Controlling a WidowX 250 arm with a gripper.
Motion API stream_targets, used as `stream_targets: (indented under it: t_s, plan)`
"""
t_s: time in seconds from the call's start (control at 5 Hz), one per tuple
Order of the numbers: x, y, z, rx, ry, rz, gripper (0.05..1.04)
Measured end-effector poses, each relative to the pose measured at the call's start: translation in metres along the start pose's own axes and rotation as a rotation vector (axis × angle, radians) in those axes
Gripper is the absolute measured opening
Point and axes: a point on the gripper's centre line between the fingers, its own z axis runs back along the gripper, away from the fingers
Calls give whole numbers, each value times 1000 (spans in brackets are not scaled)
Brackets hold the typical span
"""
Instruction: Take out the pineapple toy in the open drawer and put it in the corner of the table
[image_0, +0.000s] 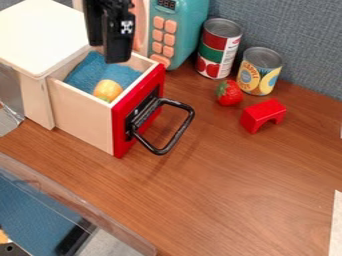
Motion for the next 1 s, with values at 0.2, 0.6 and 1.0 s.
stream_targets:
  t_s: [0.2, 0.6, 1.0]
  plan:
    - [2, 8, -14, 51, 5, -10, 1000]
    - [6, 16, -36, 155, -25, -22, 1000]
    - [2, 30, -38, 199, -56, 1, 1000]
